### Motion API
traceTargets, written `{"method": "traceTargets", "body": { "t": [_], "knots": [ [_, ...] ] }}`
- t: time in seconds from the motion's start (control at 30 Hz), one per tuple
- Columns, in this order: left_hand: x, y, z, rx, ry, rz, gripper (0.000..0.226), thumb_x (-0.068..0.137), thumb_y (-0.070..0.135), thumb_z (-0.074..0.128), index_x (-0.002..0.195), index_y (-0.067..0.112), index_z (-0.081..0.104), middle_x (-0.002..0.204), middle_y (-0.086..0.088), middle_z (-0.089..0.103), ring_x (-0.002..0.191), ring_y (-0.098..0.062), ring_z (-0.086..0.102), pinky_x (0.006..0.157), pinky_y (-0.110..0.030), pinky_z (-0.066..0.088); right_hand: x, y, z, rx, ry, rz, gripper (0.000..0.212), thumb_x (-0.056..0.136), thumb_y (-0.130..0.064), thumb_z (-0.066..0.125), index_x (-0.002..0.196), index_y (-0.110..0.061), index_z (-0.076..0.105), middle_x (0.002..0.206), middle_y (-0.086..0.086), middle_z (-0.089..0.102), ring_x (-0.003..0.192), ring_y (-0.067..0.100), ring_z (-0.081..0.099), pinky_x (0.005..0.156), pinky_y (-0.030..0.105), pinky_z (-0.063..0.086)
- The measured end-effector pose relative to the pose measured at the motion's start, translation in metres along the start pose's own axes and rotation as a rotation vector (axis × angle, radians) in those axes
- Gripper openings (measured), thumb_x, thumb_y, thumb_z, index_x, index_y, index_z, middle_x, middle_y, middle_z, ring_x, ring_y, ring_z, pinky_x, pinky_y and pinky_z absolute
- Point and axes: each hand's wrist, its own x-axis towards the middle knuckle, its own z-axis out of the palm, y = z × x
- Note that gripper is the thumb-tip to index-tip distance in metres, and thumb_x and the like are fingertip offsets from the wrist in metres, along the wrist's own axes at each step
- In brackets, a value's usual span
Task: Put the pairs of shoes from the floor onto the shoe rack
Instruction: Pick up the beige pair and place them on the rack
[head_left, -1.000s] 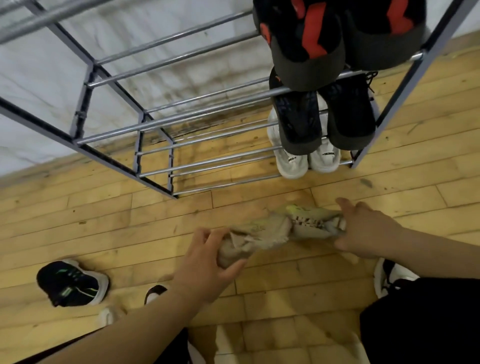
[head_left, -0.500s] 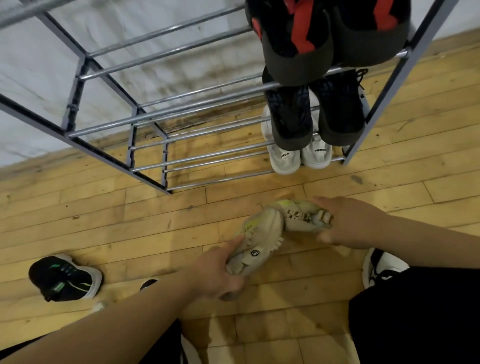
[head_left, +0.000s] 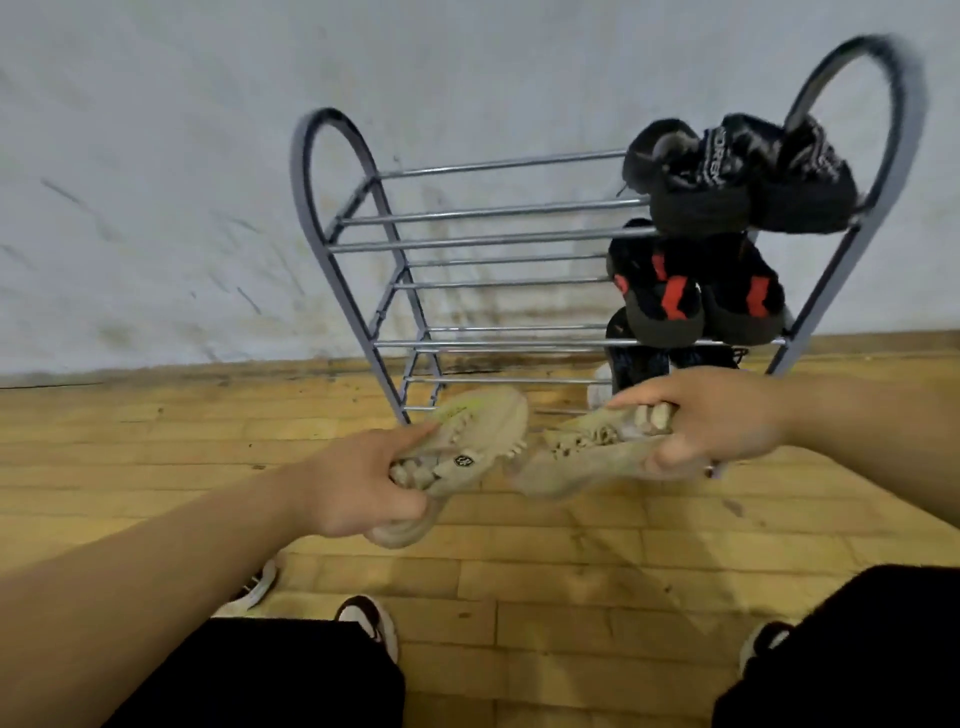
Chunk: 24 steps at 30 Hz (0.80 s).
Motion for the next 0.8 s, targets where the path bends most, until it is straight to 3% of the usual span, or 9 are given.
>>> {"method": "traceTargets", "body": {
  "t": [0.07, 0.13, 0.2, 0.27, 0.37, 0.47, 0.6, 0.7, 0.8],
  "knots": [
    [-0.026, -0.003, -0.017, -0.104, 0.133, 0.032, 0.092, 0.086, 0.039, 0.074, 0.161, 0.043, 0.022, 0.122, 0.022, 0.065, 0.101, 0.001, 0.064, 0.079, -0.017, 0.049, -0.011, -0.036, -0.021, -0.048, 0.072, -0.056, 0.067, 0.088, -0.038, 0.077, 0.143, -0.051, 0.041, 0.111, -0.029, 0.055, 0.082, -0.021, 0.059, 0.072, 0.013, 0.05],
    [-0.047, -0.004, -0.031, -0.172, 0.266, 0.091, 0.087, 0.087, 0.035, 0.076, 0.16, 0.042, 0.029, 0.108, 0.023, 0.069, 0.086, 0.006, 0.066, 0.068, -0.012, 0.046, -0.02, -0.068, -0.039, -0.088, 0.149, -0.081, 0.073, 0.078, -0.049, 0.08, 0.142, -0.055, 0.045, 0.132, -0.013, 0.063, 0.113, 0.002, 0.064, 0.091, 0.027, 0.055],
    [-0.062, -0.003, -0.046, -0.233, 0.377, 0.152, 0.085, 0.086, 0.034, 0.078, 0.158, 0.042, 0.033, 0.094, 0.021, 0.069, 0.072, 0.011, 0.065, 0.061, -0.009, 0.044, -0.028, -0.097, -0.051, -0.095, 0.214, -0.106, 0.071, 0.074, -0.049, 0.081, 0.137, -0.058, 0.049, 0.132, -0.008, 0.065, 0.116, 0.016, 0.064, 0.092, 0.027, 0.055],
    [-0.072, 0.0, -0.061, -0.275, 0.492, 0.198, 0.083, 0.083, 0.035, 0.078, 0.156, 0.041, 0.039, 0.102, 0.023, 0.068, 0.073, 0.012, 0.064, 0.062, -0.009, 0.045, -0.038, -0.122, -0.06, -0.052, 0.319, -0.124, 0.067, 0.075, -0.04, 0.086, 0.133, -0.055, 0.055, 0.124, -0.021, 0.063, 0.106, 0.003, 0.063, 0.078, 0.009, 0.049],
    [-0.079, 0.003, -0.087, -0.326, 0.664, 0.243, 0.079, 0.085, 0.032, 0.078, 0.156, 0.039, 0.042, 0.117, 0.019, 0.065, 0.085, 0.013, 0.063, 0.064, -0.007, 0.046, -0.048, -0.147, -0.064, 0.047, 0.515, -0.159, 0.069, 0.072, -0.037, 0.09, 0.133, -0.05, 0.06, 0.125, -0.031, 0.056, 0.114, -0.004, 0.055, 0.081, 0.002, 0.038],
    [-0.078, 0.009, -0.111, -0.468, 0.791, 0.246, 0.078, 0.087, 0.035, 0.078, 0.156, 0.037, 0.042, 0.129, 0.013, 0.061, 0.098, 0.007, 0.059, 0.075, -0.012, 0.045, -0.046, -0.153, -0.06, 0.208, 0.702, -0.177, 0.073, 0.073, -0.037, 0.089, 0.138, -0.046, 0.058, 0.13, -0.028, 0.056, 0.114, -0.009, 0.054, 0.089, 0.005, 0.034],
    [-0.057, 0.019, -0.131, -0.659, 0.858, 0.24, 0.082, 0.087, 0.034, 0.076, 0.159, 0.032, 0.036, 0.134, 0.011, 0.059, 0.111, -0.008, 0.062, 0.094, -0.028, 0.048, -0.031, -0.156, -0.056, 0.392, 0.959, -0.154, 0.064, 0.078, -0.032, 0.086, 0.136, -0.044, 0.06, 0.114, -0.036, 0.054, 0.097, -0.017, 0.053, 0.077, 0.005, 0.037],
    [-0.029, 0.03, -0.139, -0.685, 0.869, 0.194, 0.083, 0.086, 0.034, 0.074, 0.159, 0.031, 0.035, 0.128, 0.011, 0.059, 0.104, -0.007, 0.061, 0.088, -0.026, 0.045, -0.007, -0.16, -0.056, 0.528, 1.089, -0.156, 0.056, 0.081, -0.032, 0.084, 0.129, -0.048, 0.06, 0.108, -0.035, 0.058, 0.093, -0.018, 0.055, 0.075, 0.008, 0.039],
    [0.003, 0.042, -0.151, -0.709, 0.835, 0.188, 0.08, 0.088, 0.031, 0.073, 0.159, 0.029, 0.035, 0.116, 0.013, 0.059, 0.092, -0.001, 0.057, 0.077, -0.019, 0.044, 0.023, -0.162, -0.064, 0.604, 1.139, -0.148, 0.043, 0.083, -0.03, 0.082, 0.102, -0.057, 0.054, 0.098, -0.036, 0.056, 0.086, -0.02, 0.056, 0.073, 0.01, 0.037]
  ]
}}
